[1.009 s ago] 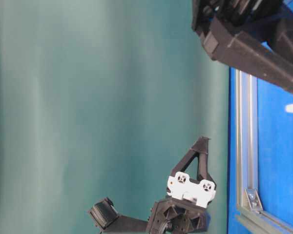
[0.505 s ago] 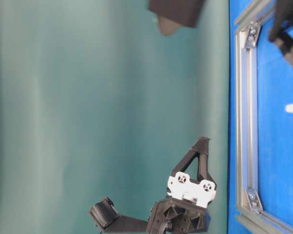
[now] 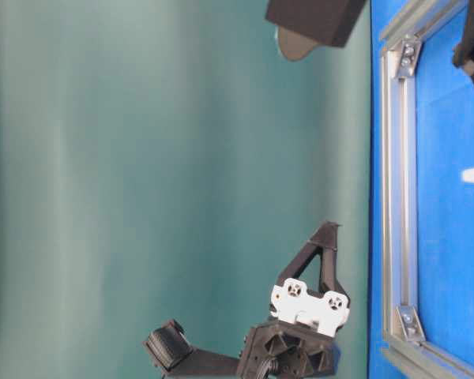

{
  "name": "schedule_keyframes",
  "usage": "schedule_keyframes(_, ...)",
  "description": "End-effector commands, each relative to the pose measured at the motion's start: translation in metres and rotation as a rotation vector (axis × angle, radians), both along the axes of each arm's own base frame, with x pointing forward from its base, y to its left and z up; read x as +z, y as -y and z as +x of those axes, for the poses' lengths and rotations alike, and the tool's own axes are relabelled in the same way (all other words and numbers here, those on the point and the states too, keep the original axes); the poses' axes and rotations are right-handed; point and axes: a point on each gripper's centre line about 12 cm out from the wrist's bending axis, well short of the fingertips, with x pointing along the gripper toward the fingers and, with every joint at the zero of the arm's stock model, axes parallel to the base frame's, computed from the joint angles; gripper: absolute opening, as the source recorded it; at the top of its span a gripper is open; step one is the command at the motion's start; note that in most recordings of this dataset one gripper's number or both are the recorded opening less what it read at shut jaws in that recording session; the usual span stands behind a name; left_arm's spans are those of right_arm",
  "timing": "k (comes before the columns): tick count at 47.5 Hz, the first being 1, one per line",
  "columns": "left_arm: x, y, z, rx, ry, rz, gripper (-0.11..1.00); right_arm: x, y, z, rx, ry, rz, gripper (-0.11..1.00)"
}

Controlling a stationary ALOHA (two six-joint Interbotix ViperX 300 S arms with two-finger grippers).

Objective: Insert the wire through the string loop located in the center.
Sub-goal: 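Close the right gripper on the black USB cable behind its plug, then lift the cable with the right gripper and swing it toward the frame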

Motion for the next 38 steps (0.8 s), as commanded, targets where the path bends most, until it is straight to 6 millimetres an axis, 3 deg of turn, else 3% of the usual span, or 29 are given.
schedule_keyframes(1,0.014,-0.001,0.002,0.0,0.039,0.015,0.0,0.009,-0.003,0.004,0.004,0.028,0.008,0.13)
schedule_keyframes(4,0.014,-0.001,0.002,0.0,0.039,0.015,0.0,0.009,-0.002,0.004,0.002,0.028,0.008,0.02)
schedule_keyframes(7,0.014,-0.001,0.002,0.0,0.039,0.015,0.0,0.009,-0.003,0.004,0.004,0.028,0.008,-0.02)
schedule_keyframes(22,0.013,-0.001,0.001,-0.001,0.036,0.013,0.0,0.009,-0.003,0.003,0.004,0.023,0.009,-0.02)
schedule_keyframes(38,0.013,-0.001,0.002,0.001,0.038,0.012,0.0,0.049,-0.003,0.002,0.004,0.003,0.0,-0.02)
